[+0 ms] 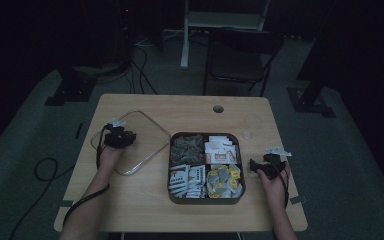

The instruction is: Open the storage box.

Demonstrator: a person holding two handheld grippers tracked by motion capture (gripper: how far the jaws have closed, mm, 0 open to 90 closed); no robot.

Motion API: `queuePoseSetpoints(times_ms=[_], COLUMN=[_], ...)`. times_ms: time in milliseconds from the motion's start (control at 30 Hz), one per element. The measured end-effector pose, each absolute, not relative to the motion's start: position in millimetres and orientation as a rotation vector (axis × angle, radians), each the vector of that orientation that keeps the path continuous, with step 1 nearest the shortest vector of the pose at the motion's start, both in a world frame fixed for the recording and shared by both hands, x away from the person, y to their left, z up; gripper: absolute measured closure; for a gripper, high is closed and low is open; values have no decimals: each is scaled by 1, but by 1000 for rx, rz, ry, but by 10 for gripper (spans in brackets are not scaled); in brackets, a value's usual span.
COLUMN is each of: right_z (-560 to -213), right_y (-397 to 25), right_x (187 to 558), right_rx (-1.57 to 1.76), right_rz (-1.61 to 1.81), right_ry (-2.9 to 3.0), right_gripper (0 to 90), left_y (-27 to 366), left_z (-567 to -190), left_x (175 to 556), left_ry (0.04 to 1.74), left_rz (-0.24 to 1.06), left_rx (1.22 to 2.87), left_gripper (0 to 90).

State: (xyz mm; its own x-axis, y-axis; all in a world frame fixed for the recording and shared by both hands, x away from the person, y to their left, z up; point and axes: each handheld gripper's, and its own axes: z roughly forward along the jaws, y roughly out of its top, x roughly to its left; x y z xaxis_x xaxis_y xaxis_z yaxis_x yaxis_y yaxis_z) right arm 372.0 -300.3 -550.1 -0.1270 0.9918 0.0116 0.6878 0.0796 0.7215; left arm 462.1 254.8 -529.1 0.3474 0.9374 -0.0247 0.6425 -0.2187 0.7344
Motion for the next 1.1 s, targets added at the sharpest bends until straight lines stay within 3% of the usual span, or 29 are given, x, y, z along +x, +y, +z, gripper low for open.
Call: queuePoseSetpoints(times_ms=[300, 333, 433, 500, 700, 733, 967, 1033, 1100], right_z=[-550, -550, -550, -550, -550, -550, -550, -550, -550], right_y=[-300, -300, -300, -300, -300, -300, -300, -300, -300], right_x=[372, 372, 372, 372, 372, 372, 372, 372, 372], right_rx=[1655, 1655, 1655, 1655, 1656, 1655, 1655, 1656, 1655], right_rz=[809, 809, 809, 809, 809, 809, 809, 809, 809], right_ry=[1871, 1871, 1871, 1871, 1871, 1871, 1871, 1871, 1871], right_gripper=[111, 111, 111, 111, 111, 111, 111, 111, 111], left_y=[254, 257, 257, 258, 258, 258, 253, 251, 248], left_z=[-533, -529, -524, -517, -513, -512, -512, -513, -515], left_x=[461, 460, 459, 456, 452, 447, 437, 434, 429], left_ry=[1348, 1349, 1356, 1348, 1329, 1301, 1236, 1225, 1199], left_rz=[568, 534, 546, 526, 493, 464, 455, 446, 413], left_rx=[1955, 1915, 1912, 1882, 1884, 1882, 1935, 1942, 1979], left_gripper=[585, 496, 394, 387, 245, 189, 93, 4, 4])
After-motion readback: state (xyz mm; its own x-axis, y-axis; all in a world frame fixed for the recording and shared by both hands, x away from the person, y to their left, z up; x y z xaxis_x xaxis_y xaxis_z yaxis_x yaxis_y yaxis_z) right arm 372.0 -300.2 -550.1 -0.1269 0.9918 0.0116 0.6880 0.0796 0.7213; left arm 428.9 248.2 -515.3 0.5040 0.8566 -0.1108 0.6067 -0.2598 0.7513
